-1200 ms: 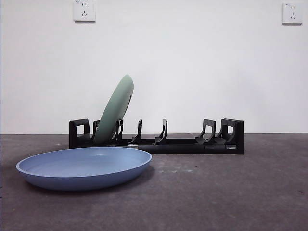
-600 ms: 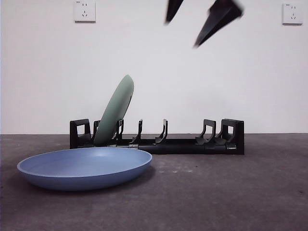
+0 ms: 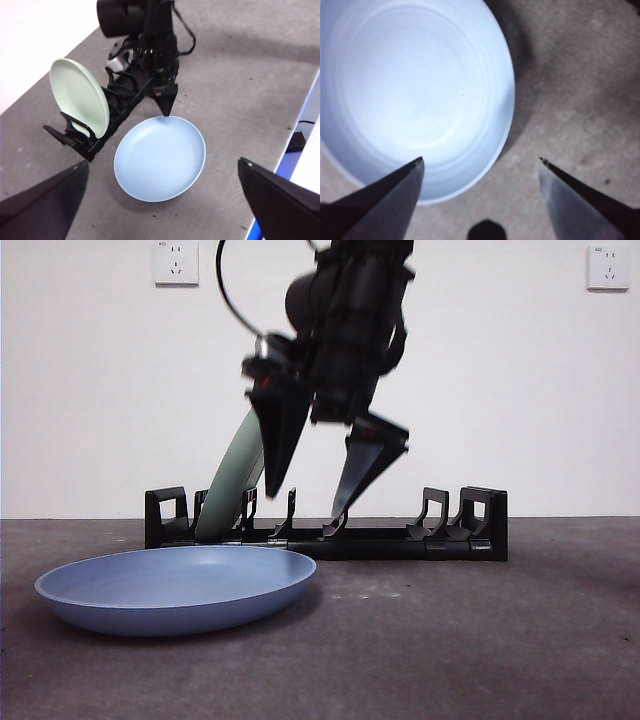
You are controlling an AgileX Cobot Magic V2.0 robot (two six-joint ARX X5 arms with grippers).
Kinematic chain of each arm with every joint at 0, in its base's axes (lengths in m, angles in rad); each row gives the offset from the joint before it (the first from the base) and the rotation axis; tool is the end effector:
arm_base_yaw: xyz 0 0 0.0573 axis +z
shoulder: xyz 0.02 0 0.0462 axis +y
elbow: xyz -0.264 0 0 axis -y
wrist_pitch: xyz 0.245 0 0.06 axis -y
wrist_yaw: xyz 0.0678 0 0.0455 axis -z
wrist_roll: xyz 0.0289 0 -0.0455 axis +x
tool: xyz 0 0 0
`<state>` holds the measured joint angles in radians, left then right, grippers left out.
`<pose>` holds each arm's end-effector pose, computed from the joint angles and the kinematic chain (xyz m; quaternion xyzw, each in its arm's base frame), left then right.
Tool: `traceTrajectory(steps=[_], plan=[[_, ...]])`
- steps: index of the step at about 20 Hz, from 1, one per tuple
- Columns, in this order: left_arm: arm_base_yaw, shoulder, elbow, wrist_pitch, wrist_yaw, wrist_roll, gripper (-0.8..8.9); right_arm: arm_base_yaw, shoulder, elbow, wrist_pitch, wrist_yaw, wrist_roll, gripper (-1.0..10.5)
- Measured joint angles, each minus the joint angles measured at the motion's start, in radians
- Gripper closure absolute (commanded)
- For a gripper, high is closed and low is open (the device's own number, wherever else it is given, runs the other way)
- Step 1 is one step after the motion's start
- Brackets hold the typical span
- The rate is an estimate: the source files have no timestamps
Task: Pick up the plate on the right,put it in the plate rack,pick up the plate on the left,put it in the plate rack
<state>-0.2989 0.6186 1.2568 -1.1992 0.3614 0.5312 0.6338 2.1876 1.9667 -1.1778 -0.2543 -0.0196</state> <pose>0.0412 -0.0234 0.4003 0.2303 0.1852 -0.3732 0.8794 0.3513 0.2672 0.2294 -0.1282 0.6289 0.3349 0.6898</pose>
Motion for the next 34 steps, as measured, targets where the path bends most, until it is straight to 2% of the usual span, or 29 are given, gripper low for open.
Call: traceTrajectory(steps=[11, 34], plan=[[-0.042, 0.035, 0.0, -0.003, 0.0, 0.0, 3.08, 0.0, 0.051, -0.001, 0.077, 0.012, 0.013, 5.7], [-0.108, 0.056, 0.0, -0.004, -0.022, 0.0, 3.09, 0.0, 0.068, -0.004, 0.114, 0.012, 0.038, 5.7]])
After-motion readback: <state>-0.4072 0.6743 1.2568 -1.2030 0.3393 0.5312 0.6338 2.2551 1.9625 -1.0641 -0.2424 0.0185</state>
